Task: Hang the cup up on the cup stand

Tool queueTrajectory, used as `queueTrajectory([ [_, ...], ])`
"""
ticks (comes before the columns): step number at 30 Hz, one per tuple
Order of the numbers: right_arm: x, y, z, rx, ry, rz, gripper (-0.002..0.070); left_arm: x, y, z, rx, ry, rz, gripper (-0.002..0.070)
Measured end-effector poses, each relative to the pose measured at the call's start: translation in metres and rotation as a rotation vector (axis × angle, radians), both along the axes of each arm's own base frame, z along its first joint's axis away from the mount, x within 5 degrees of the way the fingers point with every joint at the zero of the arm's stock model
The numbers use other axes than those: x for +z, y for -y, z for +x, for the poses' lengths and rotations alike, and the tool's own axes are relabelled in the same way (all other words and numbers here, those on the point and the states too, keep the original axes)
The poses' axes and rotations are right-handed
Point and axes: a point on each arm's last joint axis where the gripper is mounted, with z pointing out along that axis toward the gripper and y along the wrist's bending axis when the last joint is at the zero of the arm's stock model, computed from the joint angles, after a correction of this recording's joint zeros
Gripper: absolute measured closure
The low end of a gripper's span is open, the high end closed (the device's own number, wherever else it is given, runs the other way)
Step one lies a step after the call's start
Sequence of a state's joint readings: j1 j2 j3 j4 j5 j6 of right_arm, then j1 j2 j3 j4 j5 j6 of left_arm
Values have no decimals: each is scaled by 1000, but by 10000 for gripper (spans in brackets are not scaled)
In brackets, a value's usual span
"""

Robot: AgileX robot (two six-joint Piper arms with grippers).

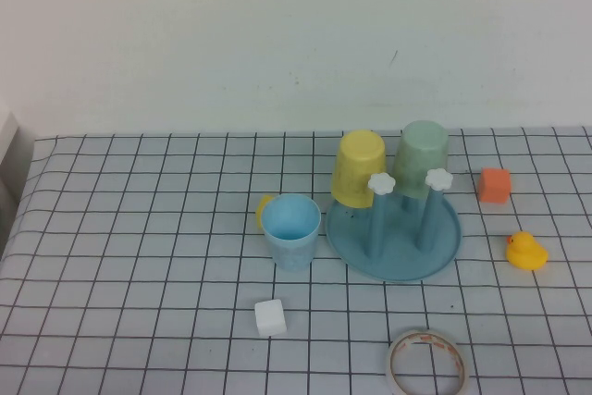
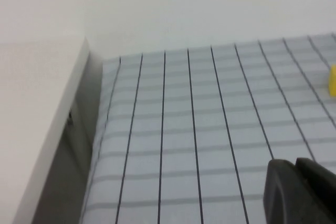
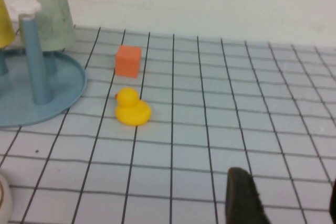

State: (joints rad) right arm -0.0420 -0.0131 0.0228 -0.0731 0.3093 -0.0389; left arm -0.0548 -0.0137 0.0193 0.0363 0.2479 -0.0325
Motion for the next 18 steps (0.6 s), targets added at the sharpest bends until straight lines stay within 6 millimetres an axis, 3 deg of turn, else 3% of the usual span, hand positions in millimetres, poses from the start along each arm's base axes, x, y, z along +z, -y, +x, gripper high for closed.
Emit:
queueTrajectory([
  [6, 8, 0, 2, 6, 103, -30, 333, 14, 1, 2, -5, 151, -4, 676],
  [18, 45, -3, 2, 44, 504, -175, 333, 47, 2, -3, -24, 515, -106, 676],
])
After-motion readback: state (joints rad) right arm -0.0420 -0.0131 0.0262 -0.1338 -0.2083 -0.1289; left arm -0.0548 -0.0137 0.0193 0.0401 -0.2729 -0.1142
